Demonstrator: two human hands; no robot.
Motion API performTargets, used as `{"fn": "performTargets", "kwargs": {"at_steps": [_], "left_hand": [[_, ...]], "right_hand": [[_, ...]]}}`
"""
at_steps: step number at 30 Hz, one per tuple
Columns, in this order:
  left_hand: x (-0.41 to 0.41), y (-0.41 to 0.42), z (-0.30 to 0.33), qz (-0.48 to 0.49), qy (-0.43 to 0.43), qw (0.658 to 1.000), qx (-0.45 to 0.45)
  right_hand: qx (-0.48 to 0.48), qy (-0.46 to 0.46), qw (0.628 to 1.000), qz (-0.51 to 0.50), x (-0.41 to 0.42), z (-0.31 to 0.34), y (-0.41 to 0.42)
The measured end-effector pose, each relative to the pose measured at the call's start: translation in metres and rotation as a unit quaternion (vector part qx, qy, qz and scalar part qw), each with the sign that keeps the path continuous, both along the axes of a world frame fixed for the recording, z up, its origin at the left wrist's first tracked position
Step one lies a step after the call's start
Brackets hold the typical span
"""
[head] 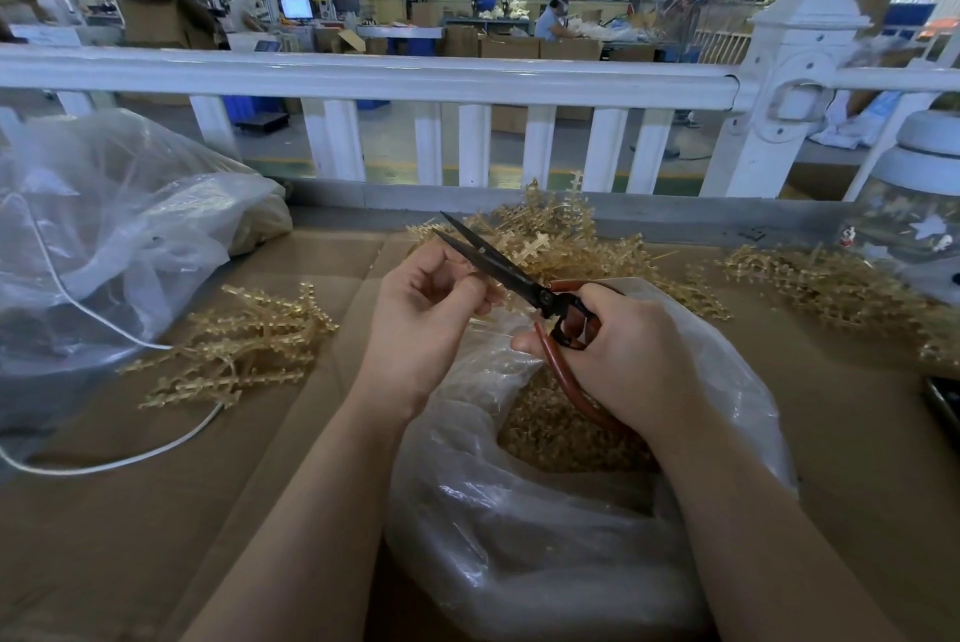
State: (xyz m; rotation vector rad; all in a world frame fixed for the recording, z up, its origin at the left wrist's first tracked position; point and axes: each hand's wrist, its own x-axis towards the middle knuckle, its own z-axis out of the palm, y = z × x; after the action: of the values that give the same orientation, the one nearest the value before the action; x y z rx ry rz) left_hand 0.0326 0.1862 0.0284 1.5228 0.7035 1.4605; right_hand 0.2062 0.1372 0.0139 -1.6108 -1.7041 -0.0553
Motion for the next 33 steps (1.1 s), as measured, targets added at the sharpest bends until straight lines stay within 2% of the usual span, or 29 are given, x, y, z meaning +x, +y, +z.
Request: {"fn": "performTargets", "kwargs": {"at_steps": [6,9,12,16,21,23,27,30,33], "left_hand": [[0.001,0.0,0.0,-0.014,-0.012,1.0,-0.019],[0.0,0.002,0.0,-0.016,-0.05,0.996,-0.065],[-0.001,0.004,-0.001,-0.002,-0.06,0.996,-0.07],[0.0,0.001,-0.003,0.013,0.001,1.0,-0.004],[0.004,-0.002,-0.004,0.008,0.092,0.989,0.112],[0.005,-0.002,-0.006,0.007,0.137,0.98,0.147],[0.006,-0.002,-0.01,0.006,0.182,0.969,0.168],[0.007,-0.002,-0.01,0.019,0.171,0.977,0.128],[0.011,-0.003,-0.011,0.011,0.124,0.991,0.053]], "right_hand": [[-0.005,0.018,1.0,0.011,0.001,-0.002,0.002],[0.008,0.091,0.995,0.031,0.001,-0.004,0.002],[-0.002,0.171,0.984,0.047,0.0,-0.002,0.002],[-0.032,0.31,0.947,0.076,-0.001,0.006,0.003],[-0.078,0.484,0.864,0.119,-0.002,0.015,-0.001],[-0.102,0.497,0.851,0.137,-0.001,0.015,0.0],[-0.141,0.464,0.864,0.132,0.003,0.011,0.004],[-0.138,0.464,0.865,0.135,0.004,0.01,0.006],[-0.111,0.477,0.86,0.143,0.003,0.01,0.005]]}}
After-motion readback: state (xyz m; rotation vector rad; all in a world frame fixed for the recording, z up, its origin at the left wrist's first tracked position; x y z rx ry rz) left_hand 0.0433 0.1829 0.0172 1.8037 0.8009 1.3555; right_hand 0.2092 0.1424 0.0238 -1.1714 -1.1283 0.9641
